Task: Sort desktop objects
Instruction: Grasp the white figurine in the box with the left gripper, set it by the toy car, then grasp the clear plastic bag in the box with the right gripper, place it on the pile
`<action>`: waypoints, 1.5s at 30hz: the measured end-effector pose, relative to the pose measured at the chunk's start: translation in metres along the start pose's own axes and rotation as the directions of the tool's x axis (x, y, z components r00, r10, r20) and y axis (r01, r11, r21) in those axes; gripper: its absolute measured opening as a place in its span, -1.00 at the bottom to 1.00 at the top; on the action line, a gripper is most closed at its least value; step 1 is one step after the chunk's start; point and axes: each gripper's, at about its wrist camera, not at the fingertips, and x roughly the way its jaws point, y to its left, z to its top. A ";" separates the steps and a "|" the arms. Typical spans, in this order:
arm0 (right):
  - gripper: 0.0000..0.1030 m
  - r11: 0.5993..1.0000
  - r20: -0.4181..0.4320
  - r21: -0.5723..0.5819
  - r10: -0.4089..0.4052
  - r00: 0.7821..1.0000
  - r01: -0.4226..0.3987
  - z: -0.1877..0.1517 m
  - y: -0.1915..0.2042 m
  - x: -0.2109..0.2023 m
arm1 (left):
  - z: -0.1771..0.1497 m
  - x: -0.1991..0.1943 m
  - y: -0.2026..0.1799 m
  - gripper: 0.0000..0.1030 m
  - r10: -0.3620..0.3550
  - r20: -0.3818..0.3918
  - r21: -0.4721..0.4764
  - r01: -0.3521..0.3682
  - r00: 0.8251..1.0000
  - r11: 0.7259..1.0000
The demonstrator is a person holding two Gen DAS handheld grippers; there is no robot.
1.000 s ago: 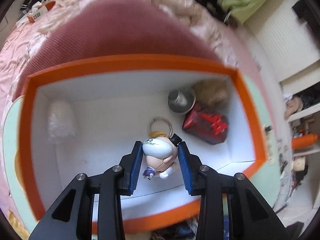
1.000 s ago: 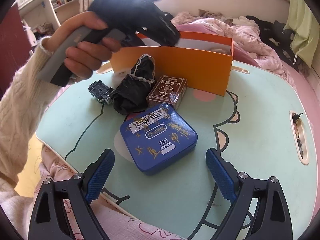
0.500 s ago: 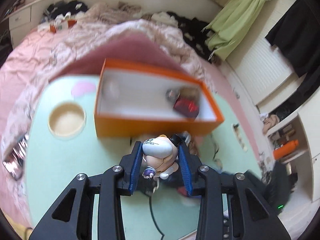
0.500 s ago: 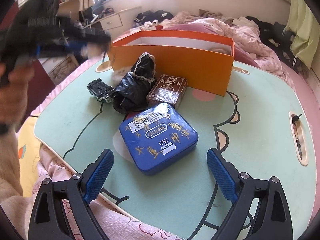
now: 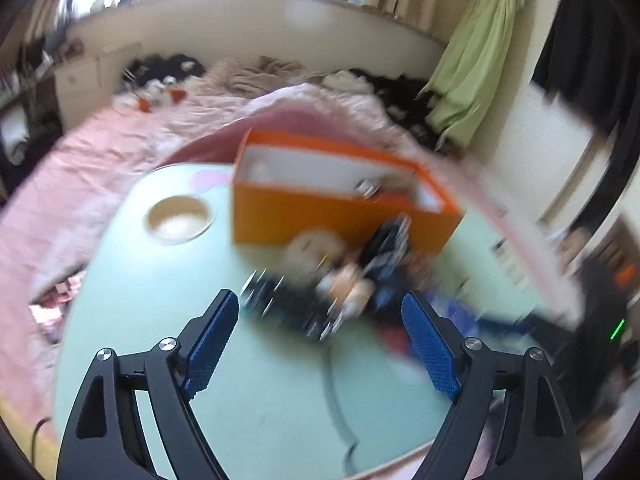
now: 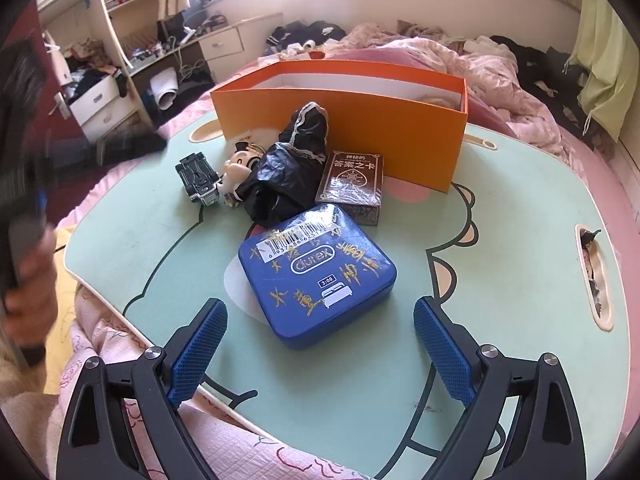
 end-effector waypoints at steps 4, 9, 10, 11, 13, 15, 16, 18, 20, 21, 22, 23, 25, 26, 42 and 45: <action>0.83 1.000 -0.006 -0.009 -0.013 1.000 0.013 0.000 0.001 0.001 | -0.027 0.014 -0.004 0.63 0.075 -0.047 0.020 -0.074 0.996 0.997; 0.83 1.000 0.003 0.010 -0.007 1.000 0.007 0.000 0.000 -0.002 | -0.039 0.027 -0.012 0.65 0.146 -0.016 0.064 -0.145 0.989 0.987; 0.83 1.000 0.013 0.019 0.000 1.000 0.000 0.001 -0.001 -0.005 | -0.041 0.028 -0.015 0.71 0.158 -0.010 0.085 -0.157 0.987 0.984; 0.83 1.000 0.027 0.027 0.009 1.000 -0.010 0.003 -0.003 -0.008 | -0.044 0.028 -0.017 0.81 0.157 0.009 0.103 -0.157 0.988 0.982; 0.83 0.999 0.047 0.032 0.030 0.998 -0.031 0.007 -0.005 -0.015 | -0.046 0.028 -0.017 0.88 0.151 0.025 0.102 -0.153 0.988 0.983; 0.83 0.998 0.069 0.031 0.055 0.996 -0.058 0.019 -0.004 -0.022 | -0.047 0.030 -0.016 0.99 0.148 0.029 0.099 -0.150 0.989 0.984; 0.83 0.997 0.086 0.030 0.075 0.994 -0.077 0.030 -0.002 -0.026 | -0.048 0.030 -0.016 0.99 0.147 0.034 0.098 -0.150 0.989 0.984; 0.83 0.992 0.117 0.028 0.123 0.986 -0.127 0.054 0.002 -0.031 | -0.048 0.030 -0.016 0.99 0.148 0.039 0.099 -0.151 0.988 0.984; 0.80 0.987 0.127 0.033 0.151 0.980 -0.156 0.078 0.005 -0.031 | -0.049 0.030 -0.016 0.99 0.147 0.042 0.099 -0.151 0.988 0.984; 0.78 0.985 0.123 0.042 0.160 0.979 -0.166 0.096 0.008 -0.028 | -0.048 0.031 -0.015 0.99 0.146 0.043 0.099 -0.150 0.988 0.984; 0.70 0.982 0.111 0.060 0.169 0.979 -0.177 0.118 0.011 -0.022 | -0.048 0.032 -0.016 0.99 0.146 0.045 0.099 -0.150 0.988 0.984; 0.62 0.978 0.101 0.081 0.182 0.978 -0.191 0.133 0.012 -0.016 | -0.048 0.032 -0.016 0.99 0.144 0.047 0.100 -0.148 0.988 0.984; 0.54 0.967 0.078 0.123 0.213 0.974 -0.221 0.163 0.012 -0.002 | -0.049 0.032 -0.016 0.99 0.143 0.050 0.100 -0.147 0.988 0.984; 0.47 0.960 0.053 0.156 0.225 0.973 -0.231 0.181 0.013 0.013 | -0.050 0.032 -0.015 0.99 0.143 0.051 0.100 -0.147 0.988 0.984; -0.19 0.980 -0.242 0.196 0.029 0.970 0.020 0.253 0.030 0.168 | -0.053 0.033 -0.014 0.99 0.129 0.070 0.100 -0.136 0.989 0.986; -0.45 0.985 -0.282 0.173 0.028 0.959 0.022 0.249 0.029 0.183 | -0.053 0.033 -0.014 0.99 0.128 0.070 0.099 -0.135 0.989 0.986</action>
